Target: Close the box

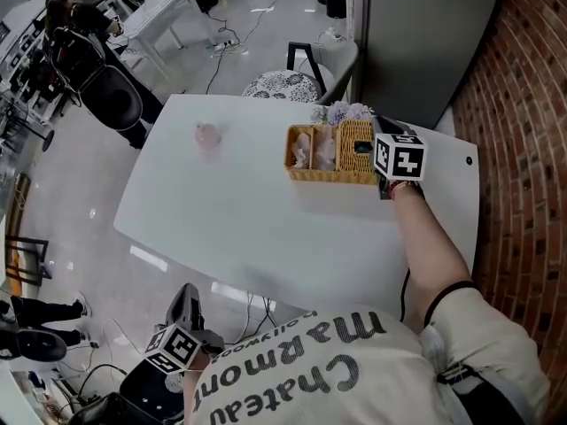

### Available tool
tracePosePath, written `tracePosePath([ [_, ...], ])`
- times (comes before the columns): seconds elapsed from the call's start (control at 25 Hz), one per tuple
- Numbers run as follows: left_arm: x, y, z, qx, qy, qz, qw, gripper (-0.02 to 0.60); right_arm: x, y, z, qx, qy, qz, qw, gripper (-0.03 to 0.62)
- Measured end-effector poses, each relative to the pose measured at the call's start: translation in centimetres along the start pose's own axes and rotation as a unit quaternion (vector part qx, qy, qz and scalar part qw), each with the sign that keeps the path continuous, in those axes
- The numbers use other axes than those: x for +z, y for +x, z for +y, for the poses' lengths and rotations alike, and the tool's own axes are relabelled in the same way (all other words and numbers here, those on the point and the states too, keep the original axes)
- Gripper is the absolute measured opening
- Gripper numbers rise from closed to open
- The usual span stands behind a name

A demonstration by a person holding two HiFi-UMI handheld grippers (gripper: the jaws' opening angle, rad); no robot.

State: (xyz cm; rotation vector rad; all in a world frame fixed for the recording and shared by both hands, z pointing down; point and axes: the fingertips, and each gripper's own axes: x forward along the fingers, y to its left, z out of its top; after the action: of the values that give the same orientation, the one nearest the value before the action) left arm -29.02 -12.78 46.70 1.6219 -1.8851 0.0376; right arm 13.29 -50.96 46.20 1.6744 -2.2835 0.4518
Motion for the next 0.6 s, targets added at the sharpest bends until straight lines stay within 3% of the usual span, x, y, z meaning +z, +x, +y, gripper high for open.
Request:
tracePosePath([
  [0.6,3.6,6.0,-8.7,-0.092,0.066,0.0,0.9935,0.0,-1.3,1.5,-0.4,0.007,-0.016,0.031,0.999,0.02],
])
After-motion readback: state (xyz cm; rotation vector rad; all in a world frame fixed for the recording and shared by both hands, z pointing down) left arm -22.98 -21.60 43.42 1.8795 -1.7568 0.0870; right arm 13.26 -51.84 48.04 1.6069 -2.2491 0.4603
